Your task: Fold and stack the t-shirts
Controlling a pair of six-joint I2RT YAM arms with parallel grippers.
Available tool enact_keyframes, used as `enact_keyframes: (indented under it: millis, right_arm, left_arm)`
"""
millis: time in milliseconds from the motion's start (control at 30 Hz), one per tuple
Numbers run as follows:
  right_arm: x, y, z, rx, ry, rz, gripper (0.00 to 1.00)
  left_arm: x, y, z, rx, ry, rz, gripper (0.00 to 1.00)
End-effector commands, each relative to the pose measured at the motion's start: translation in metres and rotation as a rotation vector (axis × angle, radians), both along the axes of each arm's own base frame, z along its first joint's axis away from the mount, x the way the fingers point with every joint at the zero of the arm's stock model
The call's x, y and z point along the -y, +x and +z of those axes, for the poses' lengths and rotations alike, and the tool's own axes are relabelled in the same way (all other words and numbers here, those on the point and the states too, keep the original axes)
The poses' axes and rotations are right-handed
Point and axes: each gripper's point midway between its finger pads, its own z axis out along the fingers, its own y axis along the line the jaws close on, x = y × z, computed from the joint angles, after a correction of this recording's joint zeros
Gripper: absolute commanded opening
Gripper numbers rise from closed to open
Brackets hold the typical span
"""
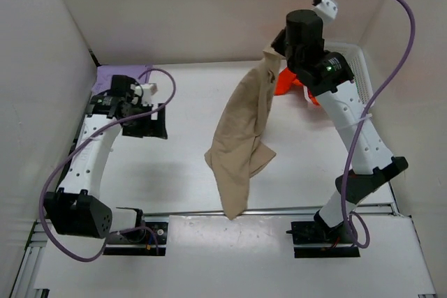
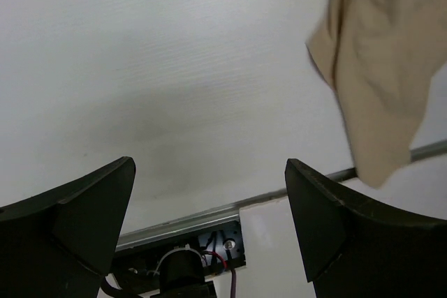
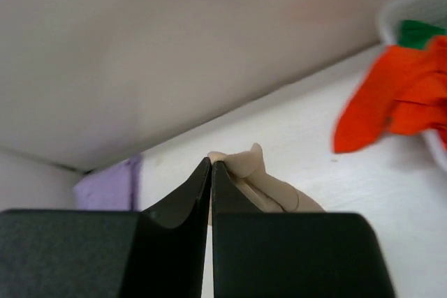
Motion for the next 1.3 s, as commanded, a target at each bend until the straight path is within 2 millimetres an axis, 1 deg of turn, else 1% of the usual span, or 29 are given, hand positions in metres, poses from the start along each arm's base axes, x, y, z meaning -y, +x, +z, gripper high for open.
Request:
enact_keyframes:
  millis: [0, 33, 100, 133, 200, 233, 267, 333, 367, 400, 433, 467, 500, 567, 667, 700, 767, 800, 833, 867, 967, 1000, 1033, 1067, 1133, 1167, 1200, 1233, 1267]
  right_arm:
    - [0.039, -0.015, -0.016, -0.075, 0.012, -0.078, 0.01]
    - [0.033, -0.018, -0.026, -0.101, 0.008, -0.041, 0.01]
    - [0.026, -0.024, -0.052, -0.154, 0.006, 0.007, 0.01]
    - [0.019, -0.028, -0.058, -0.164, 0.018, 0.029, 0.01]
    - [0.015, -0.037, -0.066, -0.181, 0.025, 0.05, 0.01]
    - [0.015, -0.039, -0.083, -0.215, 0.018, 0.044, 0.01]
    - [0.015, -0.042, -0.089, -0.228, 0.014, 0.051, 0.01]
    - [0.023, -0.048, -0.094, -0.235, 0.013, 0.033, 0.01]
    - [0.028, -0.054, -0.104, -0.25, -0.001, 0.023, 0.01]
    - [0.031, -0.057, -0.109, -0.259, -0.007, 0.022, 0.01]
    - [0.032, -0.06, -0.114, -0.268, -0.004, 0.018, 0.01]
    - [0.036, -0.066, -0.114, -0.265, -0.002, 0.019, 0.01]
    - [0.038, -0.07, -0.127, -0.29, -0.008, 0.013, 0.01]
    - [0.047, -0.077, -0.131, -0.293, 0.003, -0.001, 0.01]
    - [0.055, -0.083, -0.147, -0.321, 0.005, -0.02, 0.01]
    - [0.058, -0.086, -0.146, -0.315, 0.003, -0.03, 0.01]
    - [0.063, -0.088, -0.153, -0.326, 0.007, -0.044, 0.01]
    - [0.065, -0.089, -0.148, -0.313, 0.019, -0.054, 0.01]
    - [0.068, -0.093, -0.15, -0.319, 0.015, -0.055, 0.01]
    - [0.068, -0.093, -0.15, -0.32, 0.015, -0.055, 0.01]
    - [0.083, -0.099, -0.139, -0.291, 0.007, -0.09, 0.01]
    - [0.086, -0.1, -0.135, -0.279, -0.01, -0.094, 0.01]
    - [0.097, -0.106, -0.126, -0.258, -0.01, -0.114, 0.01]
    - [0.104, -0.111, -0.125, -0.258, -0.027, -0.127, 0.01]
    - [0.127, -0.124, -0.106, -0.205, -0.027, -0.182, 0.01]
    - [0.133, -0.131, -0.102, -0.195, -0.04, -0.185, 0.01]
    - [0.147, -0.14, -0.09, -0.157, -0.023, -0.206, 0.01]
    - [0.154, -0.146, -0.087, -0.148, -0.035, -0.212, 0.01]
    - [0.16, -0.151, -0.085, -0.136, -0.027, -0.223, 0.01]
  left_arm:
    - [0.043, -0.007, 0.007, -0.001, -0.016, -0.163, 1.0]
    - [0.068, -0.017, 0.004, -0.013, -0.014, -0.263, 1.0]
    - [0.091, -0.027, -0.004, -0.04, 0.011, -0.359, 1.0]
    - [0.118, -0.034, -0.014, -0.052, 0.031, -0.458, 1.0]
    - [0.138, -0.038, -0.028, -0.059, 0.092, -0.535, 1.0]
    - [0.15, -0.04, -0.042, -0.084, 0.127, -0.575, 1.0]
    - [0.174, -0.048, -0.052, -0.058, 0.152, -0.657, 1.0]
    - [0.189, -0.044, -0.077, -0.027, 0.256, -0.696, 1.0]
    - [0.201, -0.052, -0.089, -0.007, 0.295, -0.744, 1.0]
    - [0.214, -0.042, -0.096, 0.055, 0.309, -0.74, 1.0]
    - [0.21, -0.028, -0.103, 0.106, 0.398, -0.705, 1.0]
    - [0.206, -0.02, -0.123, 0.095, 0.459, -0.691, 1.0]
    - [0.205, -0.012, -0.13, 0.108, 0.496, -0.673, 1.0]
    - [0.194, 0.007, -0.15, 0.076, 0.538, -0.622, 1.0]
    - [0.184, 0.016, -0.163, 0.016, 0.517, -0.592, 0.95]
    - [0.188, 0.012, -0.165, 0.003, 0.492, -0.604, 0.82]
    - [0.194, 0.005, -0.163, -0.024, 0.417, -0.624, 0.64]
    - [0.193, 0.0, -0.166, -0.041, 0.407, -0.633, 0.55]
    - [0.196, -0.001, -0.161, -0.033, 0.388, -0.636, 0.26]
    - [0.196, -0.004, -0.155, -0.031, 0.374, -0.64, 0.1]
    - [0.183, -0.019, -0.138, -0.095, 0.325, -0.643, 0.1]
    - [0.18, -0.018, -0.112, -0.065, 0.269, -0.623, 0.1]
    - [0.171, -0.029, -0.094, -0.098, 0.238, -0.623, 0.1]
    - [0.172, -0.04, -0.076, -0.115, 0.157, -0.635, 0.1]
    - [0.161, -0.049, -0.016, -0.054, 0.029, -0.609, 0.1]
    - [0.146, -0.071, 0.0, -0.121, -0.003, -0.604, 0.1]
    - [0.148, -0.088, 0.021, -0.143, -0.105, -0.621, 0.1]
    - [0.139, -0.093, 0.053, -0.095, -0.172, -0.594, 0.1]
    - [0.134, -0.104, 0.06, -0.114, -0.206, -0.591, 0.1]
